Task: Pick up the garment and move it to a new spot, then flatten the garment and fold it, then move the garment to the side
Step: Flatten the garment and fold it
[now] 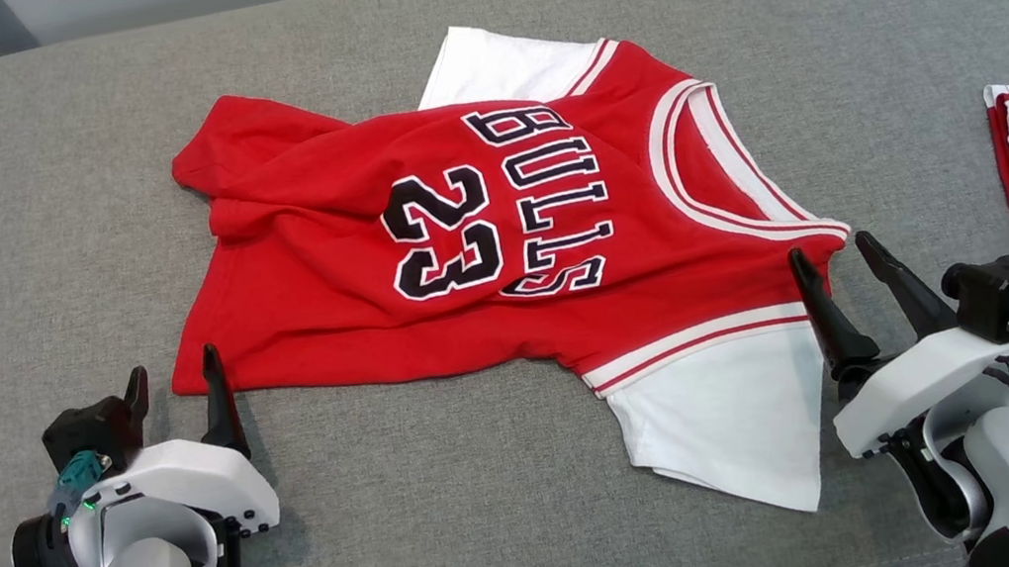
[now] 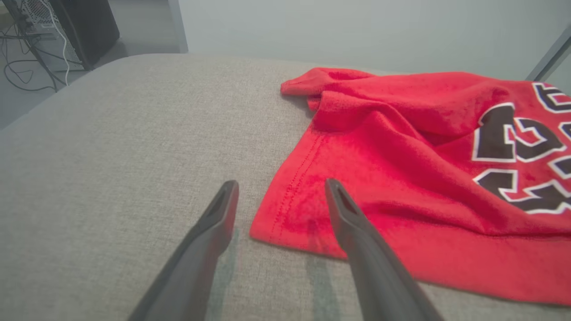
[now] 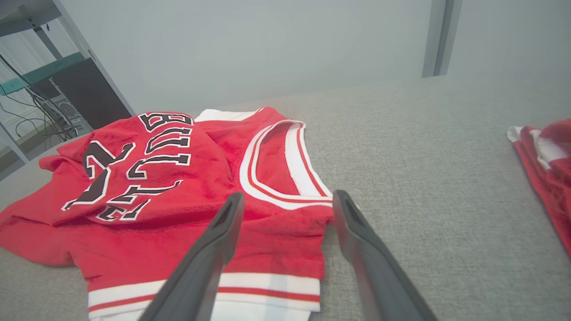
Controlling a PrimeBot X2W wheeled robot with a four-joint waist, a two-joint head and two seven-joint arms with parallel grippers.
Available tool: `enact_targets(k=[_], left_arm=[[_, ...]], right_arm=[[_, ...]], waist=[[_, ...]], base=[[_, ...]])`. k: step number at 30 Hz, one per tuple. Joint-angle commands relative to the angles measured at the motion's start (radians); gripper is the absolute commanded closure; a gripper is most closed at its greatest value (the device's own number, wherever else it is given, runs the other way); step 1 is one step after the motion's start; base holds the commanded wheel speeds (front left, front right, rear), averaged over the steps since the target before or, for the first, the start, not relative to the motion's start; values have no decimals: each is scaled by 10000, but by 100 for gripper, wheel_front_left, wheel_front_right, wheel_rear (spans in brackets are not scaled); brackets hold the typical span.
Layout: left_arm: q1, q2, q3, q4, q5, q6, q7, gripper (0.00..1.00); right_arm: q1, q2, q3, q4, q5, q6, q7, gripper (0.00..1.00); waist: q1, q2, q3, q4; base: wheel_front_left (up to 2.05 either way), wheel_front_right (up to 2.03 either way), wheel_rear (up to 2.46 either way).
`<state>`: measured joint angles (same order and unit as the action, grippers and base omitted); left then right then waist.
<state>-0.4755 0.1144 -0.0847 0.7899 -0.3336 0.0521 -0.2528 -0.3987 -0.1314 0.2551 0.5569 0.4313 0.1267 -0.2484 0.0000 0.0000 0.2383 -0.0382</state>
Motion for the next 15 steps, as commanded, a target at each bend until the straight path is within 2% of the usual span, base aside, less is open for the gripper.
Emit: enact_targets(k=[1, 4, 6, 8, 15], left_arm=[[-53, 261, 327, -83, 89, -112, -89, 0], [-77, 245, 407, 25, 83, -249, -89, 0], [-84, 191, 487, 279, 42, -548, -89, 0], [-98, 170, 569, 515, 13, -652, -89, 0], [-260, 227, 899, 760, 152, -743, -89, 0]], right_arm=[[33, -74, 189, -268, 60, 40, -134, 0], [15, -99, 193, -297, 67, 40, -134, 0], [-2, -109, 202, -318, 75, 40, -134, 0], [-21, -112, 198, -316, 81, 40, -134, 0], [-73, -139, 170, -338, 99, 40, -134, 0]], waist=[[0, 0, 22, -22], [0, 0, 71, -53], [0, 0, 156, -115], [0, 0, 204, -159], [0, 0, 340, -249]], base=[[0, 0, 0], [0, 0, 0], [0, 0, 0], [0, 0, 0], [0, 0, 0]])
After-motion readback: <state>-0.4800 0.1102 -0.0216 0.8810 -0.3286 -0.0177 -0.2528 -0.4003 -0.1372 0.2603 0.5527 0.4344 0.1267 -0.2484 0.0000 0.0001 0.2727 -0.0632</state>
